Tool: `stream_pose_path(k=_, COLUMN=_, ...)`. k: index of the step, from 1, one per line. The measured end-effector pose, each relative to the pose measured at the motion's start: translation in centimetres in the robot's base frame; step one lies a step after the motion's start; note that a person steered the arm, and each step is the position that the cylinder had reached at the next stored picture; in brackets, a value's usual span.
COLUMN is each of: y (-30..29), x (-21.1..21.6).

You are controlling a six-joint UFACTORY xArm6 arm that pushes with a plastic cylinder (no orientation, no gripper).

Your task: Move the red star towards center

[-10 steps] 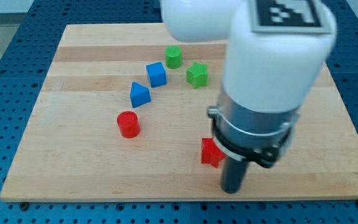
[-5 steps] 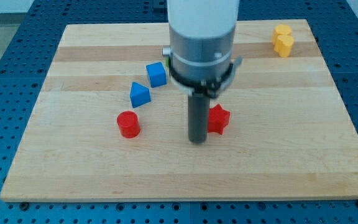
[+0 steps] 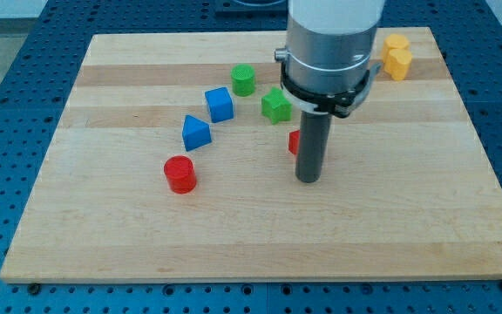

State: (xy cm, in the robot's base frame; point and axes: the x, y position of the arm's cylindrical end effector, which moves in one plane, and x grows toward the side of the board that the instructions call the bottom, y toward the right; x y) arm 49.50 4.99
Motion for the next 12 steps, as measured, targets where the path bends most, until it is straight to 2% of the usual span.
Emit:
stream_pose_path(k=1, y=-0.1, x=0.0)
stream_pose_path(k=2, y=6.1, x=0.0)
stream_pose_path(k=3, y=5.7, x=-6.3)
stream_pose_path(k=7, y=0.5, x=-7.6)
stream_pose_path(k=8, y=4.3, x=-7.8)
stream_pose_path(k=9, y=6.9, x=-3.9)
stream_pose_path(k=10, y=4.5, x=-1.1)
stream_pose_path(k=12, y=-1.8, x=-2.3)
